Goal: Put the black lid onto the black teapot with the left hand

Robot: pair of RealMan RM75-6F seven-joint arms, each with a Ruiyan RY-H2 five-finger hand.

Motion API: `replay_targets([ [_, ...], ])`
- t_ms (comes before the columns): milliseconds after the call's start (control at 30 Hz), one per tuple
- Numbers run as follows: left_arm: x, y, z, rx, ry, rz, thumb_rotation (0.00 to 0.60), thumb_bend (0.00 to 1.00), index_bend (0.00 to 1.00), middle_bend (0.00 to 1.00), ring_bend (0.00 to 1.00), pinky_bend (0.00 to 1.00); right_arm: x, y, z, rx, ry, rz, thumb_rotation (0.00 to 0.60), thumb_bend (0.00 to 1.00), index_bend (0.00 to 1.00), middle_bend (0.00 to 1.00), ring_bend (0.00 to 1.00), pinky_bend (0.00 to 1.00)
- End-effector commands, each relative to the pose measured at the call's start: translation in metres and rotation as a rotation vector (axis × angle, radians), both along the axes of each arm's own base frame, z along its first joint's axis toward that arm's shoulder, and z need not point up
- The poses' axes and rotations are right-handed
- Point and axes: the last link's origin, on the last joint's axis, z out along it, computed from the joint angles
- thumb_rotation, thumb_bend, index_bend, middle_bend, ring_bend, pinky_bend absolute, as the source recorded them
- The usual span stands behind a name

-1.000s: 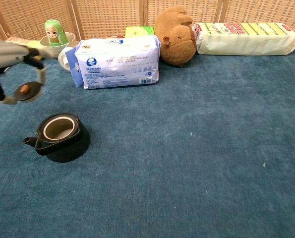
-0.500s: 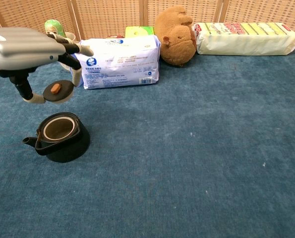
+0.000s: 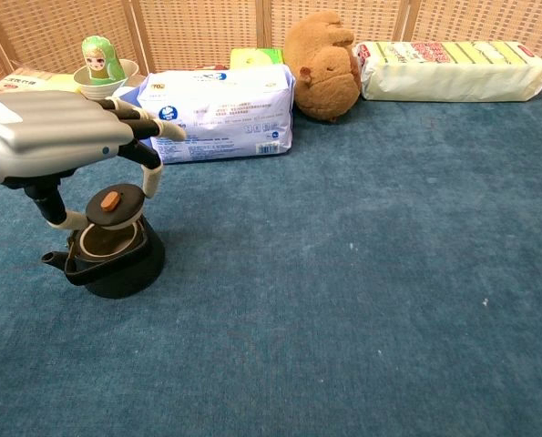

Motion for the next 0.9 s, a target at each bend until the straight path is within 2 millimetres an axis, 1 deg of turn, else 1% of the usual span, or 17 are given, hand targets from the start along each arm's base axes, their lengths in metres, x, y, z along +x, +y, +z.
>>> replay_targets([
  [33, -0.0003, -0.0015, -0.0016, -0.003, 0.005, 0.003, 0.6, 0.24, 0.41, 0.0, 0.0, 0.03, 0.0, 0.0, 0.0002, 0.0, -0.001, 0.001, 0.6, 0.02, 0.08, 0.0, 0.0, 0.0],
  [200, -0.0004, -0.005, -0.0029, -0.009, 0.012, 0.009, 0.6, 0.24, 0.41, 0.0, 0.0, 0.03, 0.0001, 0.0, -0.0003, 0.002, 0.0, 0.002, 0.6, 0.02, 0.08, 0.0, 0.0, 0.0],
  [900, -0.0022, -0.0076, -0.0059, -0.02, 0.045, 0.049, 0.6, 0.24, 0.41, 0.0, 0.0, 0.03, 0.0013, 0.0011, 0.0004, 0.003, -0.009, 0.007, 0.6, 0.02, 0.08, 0.0, 0.0, 0.0],
])
